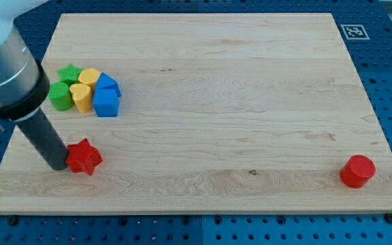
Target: Move the red star towards the bottom center of the board
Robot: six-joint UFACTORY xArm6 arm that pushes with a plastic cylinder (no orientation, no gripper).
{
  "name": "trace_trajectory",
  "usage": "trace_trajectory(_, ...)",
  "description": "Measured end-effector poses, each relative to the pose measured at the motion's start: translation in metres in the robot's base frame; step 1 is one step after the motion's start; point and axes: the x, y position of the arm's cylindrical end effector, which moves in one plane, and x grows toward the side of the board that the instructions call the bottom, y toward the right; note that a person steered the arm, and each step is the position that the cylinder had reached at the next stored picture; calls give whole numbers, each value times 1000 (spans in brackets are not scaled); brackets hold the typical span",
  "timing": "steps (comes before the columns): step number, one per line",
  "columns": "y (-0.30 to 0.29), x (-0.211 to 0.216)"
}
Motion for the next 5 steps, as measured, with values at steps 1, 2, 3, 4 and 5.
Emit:
trace_trajectory(1,22,-1)
trace_trajectory(2,49,-2)
trace_trajectory(3,75,-10)
trace_trajectory(4,97,-15)
trace_trajectory(5,118,-16)
